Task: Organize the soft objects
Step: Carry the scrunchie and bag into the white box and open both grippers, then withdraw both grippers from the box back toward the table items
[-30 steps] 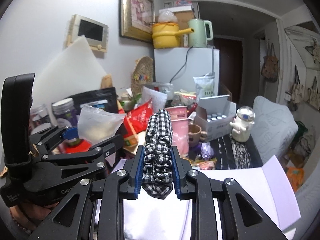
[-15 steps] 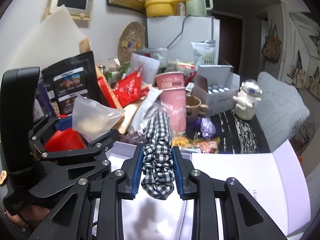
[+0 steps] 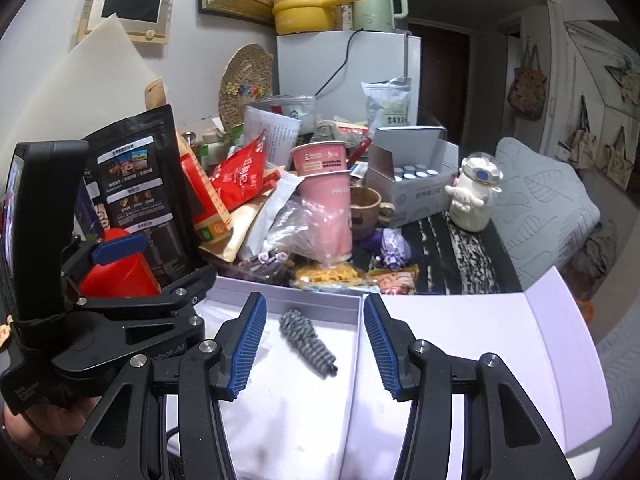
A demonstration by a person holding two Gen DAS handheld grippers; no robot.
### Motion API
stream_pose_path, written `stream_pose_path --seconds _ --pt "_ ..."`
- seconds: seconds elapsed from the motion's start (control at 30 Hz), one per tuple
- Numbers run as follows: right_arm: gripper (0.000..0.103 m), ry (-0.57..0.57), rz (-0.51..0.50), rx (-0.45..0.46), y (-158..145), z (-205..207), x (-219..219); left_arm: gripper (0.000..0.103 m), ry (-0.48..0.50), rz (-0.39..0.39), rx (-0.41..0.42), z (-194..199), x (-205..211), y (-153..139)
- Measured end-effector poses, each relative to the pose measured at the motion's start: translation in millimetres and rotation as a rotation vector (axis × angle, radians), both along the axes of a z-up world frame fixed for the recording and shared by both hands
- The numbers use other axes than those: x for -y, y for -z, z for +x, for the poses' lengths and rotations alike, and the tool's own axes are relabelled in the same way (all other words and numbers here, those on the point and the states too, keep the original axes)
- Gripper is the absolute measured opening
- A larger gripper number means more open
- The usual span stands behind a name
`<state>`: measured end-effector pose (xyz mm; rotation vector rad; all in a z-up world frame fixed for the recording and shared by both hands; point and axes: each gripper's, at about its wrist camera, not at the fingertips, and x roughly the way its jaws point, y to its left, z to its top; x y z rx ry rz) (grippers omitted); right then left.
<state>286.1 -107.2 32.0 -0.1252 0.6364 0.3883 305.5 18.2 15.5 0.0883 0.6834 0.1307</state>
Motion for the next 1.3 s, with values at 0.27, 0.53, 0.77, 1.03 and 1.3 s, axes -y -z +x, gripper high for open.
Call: stream_pose_path --seconds 0.27,0.53,0.77,1.03,1.3 --pt "0.051 0.01 0.009 0.041 -23.6 -23.8 8.5 0.079 0.02 -0.007 0.05 -27.3 7.8 -26.0" --pt "0.051 0.011 0.015 0.108 -51.4 -56.4 15.7 0.079 0.033 0.007 0.111 -63.0 15.7 -56.1" --pt "0.051 0.016 0.015 0.147 -64.6 -89.8 23.1 0.079 0.05 -0.002 0.147 -95.0 21.6 -71.2" --pt "0.053 0.027 0.022 0.164 -65.1 -125.2 31.9 0.079 0.1 -0.028 0.153 -133.2 32.4 -72.0" --pt "0.054 0.037 0.01 0.153 -47.4 -161.9 38.9 0.079 0.134 -0.037 0.147 -168.9 41.5 -59.8"
